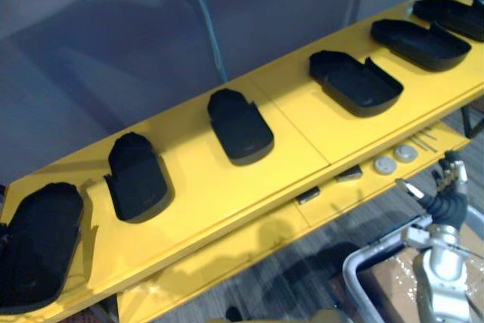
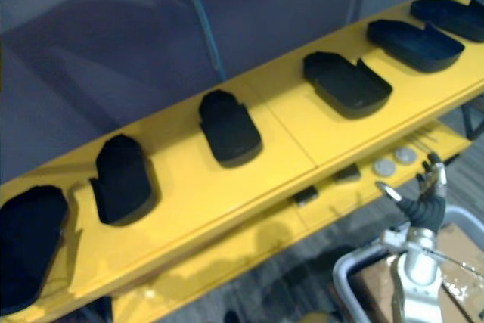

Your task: Walk over and take plastic housings, then place them on the shelf

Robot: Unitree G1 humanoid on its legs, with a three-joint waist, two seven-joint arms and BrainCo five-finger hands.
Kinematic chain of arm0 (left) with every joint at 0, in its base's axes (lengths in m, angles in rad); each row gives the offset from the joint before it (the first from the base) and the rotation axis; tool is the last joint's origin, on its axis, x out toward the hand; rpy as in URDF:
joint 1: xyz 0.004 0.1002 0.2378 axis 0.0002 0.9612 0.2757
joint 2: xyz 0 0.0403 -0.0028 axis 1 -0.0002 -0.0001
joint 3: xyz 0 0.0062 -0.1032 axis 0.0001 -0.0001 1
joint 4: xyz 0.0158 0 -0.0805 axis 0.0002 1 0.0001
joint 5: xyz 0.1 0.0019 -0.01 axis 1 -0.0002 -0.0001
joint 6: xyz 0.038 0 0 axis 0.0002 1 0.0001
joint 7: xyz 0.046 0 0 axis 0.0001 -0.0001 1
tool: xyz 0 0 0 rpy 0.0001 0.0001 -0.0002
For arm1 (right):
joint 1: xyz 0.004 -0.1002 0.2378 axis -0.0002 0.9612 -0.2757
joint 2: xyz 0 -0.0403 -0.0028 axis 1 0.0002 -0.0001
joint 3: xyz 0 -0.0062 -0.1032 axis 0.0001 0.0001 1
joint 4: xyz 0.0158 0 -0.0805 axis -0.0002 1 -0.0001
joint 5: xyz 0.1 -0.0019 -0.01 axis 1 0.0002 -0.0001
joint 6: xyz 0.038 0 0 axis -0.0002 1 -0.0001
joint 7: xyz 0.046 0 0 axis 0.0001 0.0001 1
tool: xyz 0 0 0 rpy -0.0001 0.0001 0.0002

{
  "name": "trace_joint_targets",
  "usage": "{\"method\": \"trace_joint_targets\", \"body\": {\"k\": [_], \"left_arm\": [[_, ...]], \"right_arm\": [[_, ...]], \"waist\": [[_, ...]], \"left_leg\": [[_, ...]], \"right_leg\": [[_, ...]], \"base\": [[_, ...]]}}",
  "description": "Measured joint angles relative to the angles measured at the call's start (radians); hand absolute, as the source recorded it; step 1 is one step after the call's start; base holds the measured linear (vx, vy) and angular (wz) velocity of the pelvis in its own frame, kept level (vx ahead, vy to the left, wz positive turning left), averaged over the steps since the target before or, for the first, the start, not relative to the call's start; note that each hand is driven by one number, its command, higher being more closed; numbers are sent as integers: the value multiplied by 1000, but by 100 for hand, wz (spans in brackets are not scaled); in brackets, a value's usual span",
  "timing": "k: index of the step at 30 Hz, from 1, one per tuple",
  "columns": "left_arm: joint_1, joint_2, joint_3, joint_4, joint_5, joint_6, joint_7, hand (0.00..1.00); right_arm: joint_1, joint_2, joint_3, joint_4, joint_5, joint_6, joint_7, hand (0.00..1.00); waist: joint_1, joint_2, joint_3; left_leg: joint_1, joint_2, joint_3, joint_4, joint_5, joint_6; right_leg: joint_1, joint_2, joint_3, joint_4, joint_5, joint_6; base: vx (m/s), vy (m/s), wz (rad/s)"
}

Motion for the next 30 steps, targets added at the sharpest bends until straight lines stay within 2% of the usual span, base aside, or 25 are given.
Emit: {"method": "trace_joint_targets", "body": {"k": [3,8,13,18,24,25,28,30], "left_arm": [[1,0,-13,8,-2,12,25,100],[1,-2,-13,-4,-8,49,146,100],[-8,-21,-13,-95,-9,63,228,100],[-14,-62,-12,-178,-19,98,284,100],[-42,-79,-4,-236,-21,143,306,100],[-51,-86,-4,-242,-21,156,307,0],[-60,-87,-5,-243,-20,171,308,0],[-69,-94,-6,-243,-21,201,328,0]], "right_arm": [[-2,-10,0,17,-5,0,0,0],[-5,-31,-31,19,-4,0,-15,0],[-31,-24,-54,38,-6,0,-31,0],[-58,-18,-80,49,-4,0,-61,0],[-66,12,-100,66,-4,0,-78,0],[-68,14,-100,66,-4,0,-83,0],[-76,19,-100,66,-4,0,-85,0],[-78,22,-101,66,-2,-1,-86,0]], "waist": [[-1,-6,7],[-5,-11,53],[-4,-32,90],[1,-48,138],[9,-64,172],[11,-68,182],[10,-87,208],[10,-97,216]], "left_leg": [[-1,-1,2,1,0,0],[-3,-9,1,1,-1,-1],[-52,-17,-15,33,-1,-1],[-80,-15,-15,85,-27,3],[-143,-5,-20,158,-57,7],[-147,-3,-22,166,-60,7],[-158,4,-24,178,-71,4],[-177,13,-31,207,-86,4]], "right_leg": [[-15,-5,6,12,-11,-1],[-19,-18,8,28,-20,6],[-54,-39,0,54,-19,7],[-53,-46,-3,58,-19,6],[-86,-52,-1,69,-20,6],[-86,-51,-1,71,-20,6],[-86,-44,0,69,-20,5],[-91,-38,0,65,-18,2]], "base": [[-34,-4,-2],[-25,7,1],[13,5,11],[-3,10,6],[-6,9,1],[0,0,0],[-10,1,0],[0,0,0]]}}
